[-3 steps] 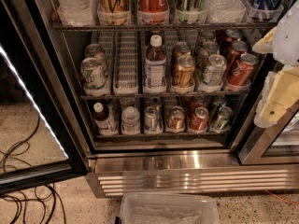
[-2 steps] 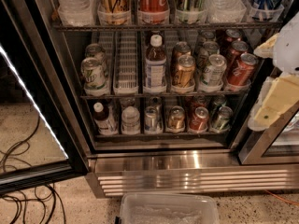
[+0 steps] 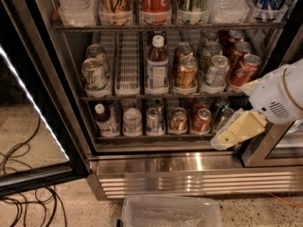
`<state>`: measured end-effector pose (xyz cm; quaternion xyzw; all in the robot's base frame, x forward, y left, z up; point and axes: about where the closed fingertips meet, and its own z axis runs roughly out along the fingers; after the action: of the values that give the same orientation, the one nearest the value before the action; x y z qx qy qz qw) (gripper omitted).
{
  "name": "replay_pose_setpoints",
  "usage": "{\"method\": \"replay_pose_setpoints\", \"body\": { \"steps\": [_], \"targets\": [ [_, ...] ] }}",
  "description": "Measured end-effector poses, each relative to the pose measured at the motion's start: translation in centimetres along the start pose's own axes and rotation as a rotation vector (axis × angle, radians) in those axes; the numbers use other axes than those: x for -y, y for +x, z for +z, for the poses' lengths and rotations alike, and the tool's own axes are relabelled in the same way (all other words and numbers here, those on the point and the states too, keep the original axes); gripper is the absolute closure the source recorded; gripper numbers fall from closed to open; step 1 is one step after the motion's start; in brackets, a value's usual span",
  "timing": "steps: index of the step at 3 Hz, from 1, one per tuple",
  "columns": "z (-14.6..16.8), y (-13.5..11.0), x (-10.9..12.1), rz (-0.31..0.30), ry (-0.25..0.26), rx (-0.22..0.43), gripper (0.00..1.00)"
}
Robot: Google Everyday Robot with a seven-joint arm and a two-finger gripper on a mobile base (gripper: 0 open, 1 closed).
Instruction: Pick coke can from middle shelf of fridge
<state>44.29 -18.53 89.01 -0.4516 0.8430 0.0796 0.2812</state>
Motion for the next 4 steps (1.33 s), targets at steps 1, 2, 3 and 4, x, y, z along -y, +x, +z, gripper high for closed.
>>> {"method": "replay_pose_setpoints", "body": {
  "steps": [1, 2, 3, 4],
  "targets": [
    [0.3, -1.0, 1.2, 0.009, 0.056, 0.047, 0.0],
    [0.3, -1.0, 1.2, 0.009, 0.056, 0.047, 0.0],
    [1.8, -1.6, 0.9, 0.017, 0.037, 0.098, 0.0],
    [5.0, -0.8, 0.1, 0.122, 0.022, 0.191, 0.0]
  ]
}}
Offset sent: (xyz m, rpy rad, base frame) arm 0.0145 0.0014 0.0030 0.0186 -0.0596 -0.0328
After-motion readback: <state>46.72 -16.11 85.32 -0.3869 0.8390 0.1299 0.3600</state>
